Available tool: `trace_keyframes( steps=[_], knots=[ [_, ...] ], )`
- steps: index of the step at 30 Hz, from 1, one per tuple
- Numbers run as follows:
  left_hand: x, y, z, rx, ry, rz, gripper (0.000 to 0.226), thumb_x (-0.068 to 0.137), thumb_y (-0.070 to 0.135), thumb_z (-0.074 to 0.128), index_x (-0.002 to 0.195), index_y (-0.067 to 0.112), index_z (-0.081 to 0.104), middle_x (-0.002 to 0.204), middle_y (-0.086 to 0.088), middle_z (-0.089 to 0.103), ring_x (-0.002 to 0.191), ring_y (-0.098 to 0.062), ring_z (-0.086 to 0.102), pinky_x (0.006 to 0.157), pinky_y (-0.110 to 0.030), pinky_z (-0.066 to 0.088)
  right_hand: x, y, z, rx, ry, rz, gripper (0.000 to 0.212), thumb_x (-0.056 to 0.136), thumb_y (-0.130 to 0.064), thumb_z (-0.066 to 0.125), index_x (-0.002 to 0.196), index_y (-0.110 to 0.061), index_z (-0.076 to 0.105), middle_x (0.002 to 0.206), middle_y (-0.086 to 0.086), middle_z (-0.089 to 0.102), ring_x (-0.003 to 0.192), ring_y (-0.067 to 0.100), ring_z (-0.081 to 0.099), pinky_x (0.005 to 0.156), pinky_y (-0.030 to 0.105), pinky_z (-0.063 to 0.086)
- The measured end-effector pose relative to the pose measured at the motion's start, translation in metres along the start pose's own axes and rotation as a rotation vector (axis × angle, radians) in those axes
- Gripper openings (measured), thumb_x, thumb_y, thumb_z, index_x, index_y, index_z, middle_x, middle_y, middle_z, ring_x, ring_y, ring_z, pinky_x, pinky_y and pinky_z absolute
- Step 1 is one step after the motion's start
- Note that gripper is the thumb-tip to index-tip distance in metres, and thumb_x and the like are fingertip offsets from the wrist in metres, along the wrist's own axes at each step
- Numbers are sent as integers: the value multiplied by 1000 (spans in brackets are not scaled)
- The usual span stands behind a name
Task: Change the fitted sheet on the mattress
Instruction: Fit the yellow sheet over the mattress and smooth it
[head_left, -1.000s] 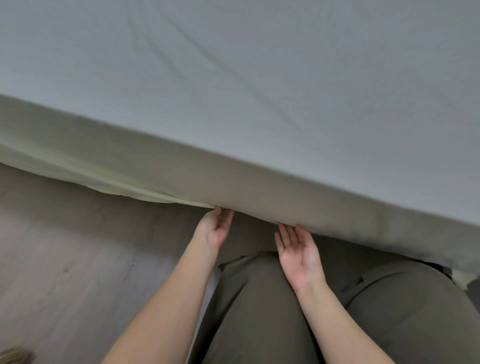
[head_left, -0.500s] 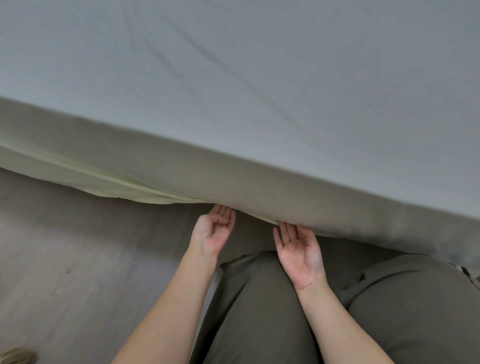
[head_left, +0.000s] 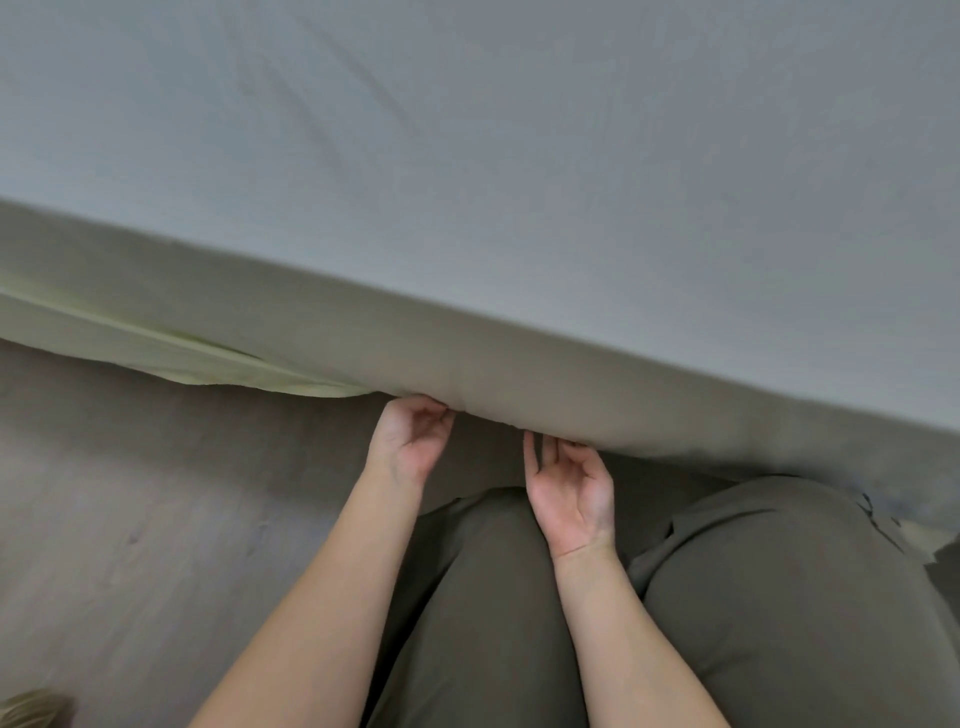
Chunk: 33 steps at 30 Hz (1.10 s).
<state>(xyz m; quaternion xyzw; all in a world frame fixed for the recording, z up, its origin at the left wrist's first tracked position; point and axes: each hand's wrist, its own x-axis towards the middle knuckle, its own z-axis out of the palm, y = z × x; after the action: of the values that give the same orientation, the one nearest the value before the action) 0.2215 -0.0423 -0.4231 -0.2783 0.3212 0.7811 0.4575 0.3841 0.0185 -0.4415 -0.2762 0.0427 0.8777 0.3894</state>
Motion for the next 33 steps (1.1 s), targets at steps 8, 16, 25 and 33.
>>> trace_keyframes(
  steps=[8, 16, 25, 33],
  knots=[
    [12, 7, 19, 224, 176, -21, 37, 86, -20, 22, 74, -1, 51, 81, -17, 52, 79, -30, 53, 108, -46, 38, 5, -10, -5, -81, -40, 50, 31, 77, -2, 44, 97, -15, 64, 108, 4, 67, 120, 20, 56, 109, 45, 36],
    [20, 15, 21, 325, 223, -103, 35, 90, -17, 21, 80, -4, 52, 86, -17, 55, 95, -32, 53, 110, -44, 35, 1, -22, -4, -210, 140, -4, 19, 83, 3, 55, 99, 1, 64, 98, 17, 73, 95, 27, 72, 88, 38, 57],
    [21, 23, 29, 409, 285, -201, 34, 92, -16, 19, 76, -8, 48, 99, -16, 57, 121, -30, 51, 110, -44, 34, 6, -19, 1, -371, 238, 14, 23, 92, -6, 55, 115, -2, 59, 118, 22, 64, 105, 35, 66, 86, 40, 57],
    [21, 21, 28, 389, 286, -194, 35, 91, -17, 17, 78, -10, 49, 93, -20, 56, 126, -31, 49, 112, -43, 32, 5, -17, -5, -236, 141, 78, 18, 93, -8, 47, 93, -16, 63, 106, 3, 68, 113, 16, 58, 99, 36, 45]
  ],
)
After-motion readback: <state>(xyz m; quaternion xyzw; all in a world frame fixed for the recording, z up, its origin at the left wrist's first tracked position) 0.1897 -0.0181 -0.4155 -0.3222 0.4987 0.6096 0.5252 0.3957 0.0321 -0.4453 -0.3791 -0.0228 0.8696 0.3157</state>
